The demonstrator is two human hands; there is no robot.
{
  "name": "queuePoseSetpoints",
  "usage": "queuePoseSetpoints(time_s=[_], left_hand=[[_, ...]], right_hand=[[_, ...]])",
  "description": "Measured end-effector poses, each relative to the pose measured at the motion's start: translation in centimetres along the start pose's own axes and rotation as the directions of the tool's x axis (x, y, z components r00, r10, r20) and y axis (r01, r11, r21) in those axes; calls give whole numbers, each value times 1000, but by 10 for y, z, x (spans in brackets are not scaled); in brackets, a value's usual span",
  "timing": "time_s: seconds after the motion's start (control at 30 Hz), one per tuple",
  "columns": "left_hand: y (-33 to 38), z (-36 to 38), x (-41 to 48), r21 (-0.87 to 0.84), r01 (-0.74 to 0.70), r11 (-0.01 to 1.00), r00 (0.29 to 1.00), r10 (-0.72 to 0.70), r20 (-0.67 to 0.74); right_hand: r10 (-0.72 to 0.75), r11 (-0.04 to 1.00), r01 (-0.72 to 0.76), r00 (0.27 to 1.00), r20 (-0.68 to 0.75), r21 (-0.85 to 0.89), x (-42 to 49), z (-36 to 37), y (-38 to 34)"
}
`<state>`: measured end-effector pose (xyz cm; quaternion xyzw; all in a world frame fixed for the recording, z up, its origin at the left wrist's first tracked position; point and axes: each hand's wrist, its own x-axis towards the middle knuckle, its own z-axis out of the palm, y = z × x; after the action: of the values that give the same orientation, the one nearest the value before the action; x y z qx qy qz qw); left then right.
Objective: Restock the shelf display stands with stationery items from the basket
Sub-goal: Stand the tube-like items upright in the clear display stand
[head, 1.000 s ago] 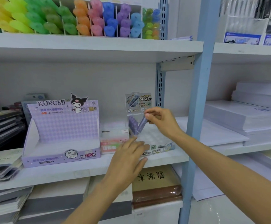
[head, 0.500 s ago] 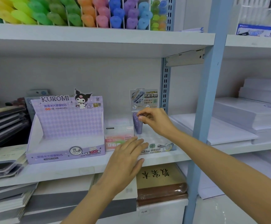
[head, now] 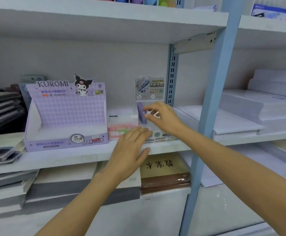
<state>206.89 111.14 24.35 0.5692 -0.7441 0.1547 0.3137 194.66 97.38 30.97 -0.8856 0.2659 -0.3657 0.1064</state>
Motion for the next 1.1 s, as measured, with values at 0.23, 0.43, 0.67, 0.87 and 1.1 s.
queuePoseSetpoints(time_s=[0.23, 0.43, 0.67, 0.87, 1.1], left_hand=[[21, 44, -70, -57, 91, 994, 923, -106, -370], [22, 128, -179, -228, 342, 912, 940, -335, 71], [16, 209, -315, 17, 628, 778, 489, -411, 770], [37, 243, -364, -6, 609, 793, 293, -218, 931], [46, 254, -378, -59, 613, 788, 312, -172, 934]], right_hand=[[-131, 896, 163, 986, -104, 414, -114, 19, -38], [27, 873, -228, 905, 425, 430, -225, 122, 4], [161, 923, -383, 489, 857, 45, -347, 234, 71], [187, 938, -324, 180, 966, -121, -417, 272, 87], [185, 950, -286, 186, 965, -127, -437, 287, 89]])
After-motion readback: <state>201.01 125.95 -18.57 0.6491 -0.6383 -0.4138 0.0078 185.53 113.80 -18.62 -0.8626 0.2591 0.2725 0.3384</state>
